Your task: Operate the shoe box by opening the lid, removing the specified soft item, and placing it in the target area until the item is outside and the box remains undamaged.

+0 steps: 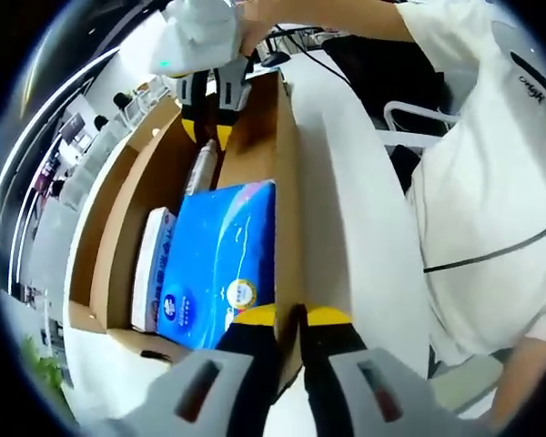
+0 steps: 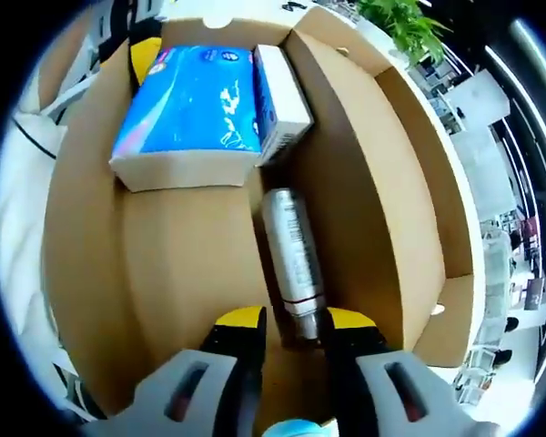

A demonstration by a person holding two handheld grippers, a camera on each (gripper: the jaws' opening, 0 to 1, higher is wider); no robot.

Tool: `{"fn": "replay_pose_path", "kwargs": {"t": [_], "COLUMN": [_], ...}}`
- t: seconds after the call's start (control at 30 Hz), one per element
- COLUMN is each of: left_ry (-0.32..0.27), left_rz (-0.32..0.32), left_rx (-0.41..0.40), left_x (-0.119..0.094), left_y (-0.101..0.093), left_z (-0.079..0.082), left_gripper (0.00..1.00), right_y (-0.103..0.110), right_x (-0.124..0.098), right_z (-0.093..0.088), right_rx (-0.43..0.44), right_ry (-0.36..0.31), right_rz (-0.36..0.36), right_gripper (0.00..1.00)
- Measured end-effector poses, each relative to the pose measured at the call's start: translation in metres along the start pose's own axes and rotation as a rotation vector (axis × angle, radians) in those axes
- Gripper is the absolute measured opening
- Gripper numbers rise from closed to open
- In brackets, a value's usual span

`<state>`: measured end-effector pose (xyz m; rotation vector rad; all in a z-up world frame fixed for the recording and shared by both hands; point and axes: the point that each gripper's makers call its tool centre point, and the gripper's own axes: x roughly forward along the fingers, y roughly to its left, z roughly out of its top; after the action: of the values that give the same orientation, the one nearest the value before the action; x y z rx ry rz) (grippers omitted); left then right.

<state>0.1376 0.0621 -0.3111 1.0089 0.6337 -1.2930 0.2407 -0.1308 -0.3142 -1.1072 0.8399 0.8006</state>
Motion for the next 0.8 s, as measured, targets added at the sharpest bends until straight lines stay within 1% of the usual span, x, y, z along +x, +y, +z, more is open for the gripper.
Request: {"fn": "replay_pose_path", "kwargs": {"t": [0.13,0.17,0.23,0.3,0.4,0.47,0.53,0.6,0.63,0.67,0.7,0.77,0.8], "left_ry": [-0.002,-0.001,-0.001,-0.001,0.000,0.000,0.001,0.001,0.000,-0.001,0.000,0.001,0.000], "left_rz": [0.004,0.004,0.005,0.006,0.009,0.009,0.010,0.011,0.012,0.012,0.012,0.014,0.015], "left_rx": [-0.003,-0.003,-0.006,-0.006,-0.007,-0.008,-0.008,-0.007,-0.008,-0.009,-0.010,-0.009,-0.008], "left_x": [0.000,0.000,0.000,0.000,0.000,0.000,0.000,0.000,-0.001,-0.001,-0.001,-0.001,-0.001], "left_y": [0.001,0.001,0.001,0.001,0.001,0.001,0.001,0.001,0.002,0.002,0.002,0.002,0.002], "left_z": [0.000,0.000,0.000,0.000,0.000,0.000,0.000,0.000,0.000,0.000,0.000,0.000,0.000], "left_gripper": [0.08,0.08,0.08,0.08,0.08,0.08,0.08,0.08,0.08,0.08,0.08,0.08,0.08], "right_y": [0.001,-0.003,-0.004,-0.004,-0.005,-0.006,-0.002,0.002,0.009,0.013,0.023,0.025,0.025], "right_x": [0.001,0.002,0.006,0.011,0.008,0.008,0.007,0.005,0.005,0.006,0.008,0.011,0.011], "right_z": [-0.003,-0.006,-0.010,-0.010,-0.010,-0.011,-0.011,-0.009,-0.005,-0.005,-0.005,-0.007,-0.005], "right_rx": [-0.005,-0.020,-0.030,-0.025,-0.017,-0.011,-0.014,-0.007,0.000,0.010,0.015,-0.005,-0.005], "right_ry": [0.018,0.038,0.067,0.074,0.116,0.123,0.130,0.123,0.110,0.112,0.127,0.152,0.141], "right_rz": [0.003,-0.020,-0.030,-0.024,-0.018,-0.012,0.005,0.014,0.040,0.056,0.098,0.087,0.087], "right_gripper": [0.25,0.25,0.24,0.24,0.23,0.23,0.24,0.22,0.21,0.21,0.21,0.20,0.20]}}
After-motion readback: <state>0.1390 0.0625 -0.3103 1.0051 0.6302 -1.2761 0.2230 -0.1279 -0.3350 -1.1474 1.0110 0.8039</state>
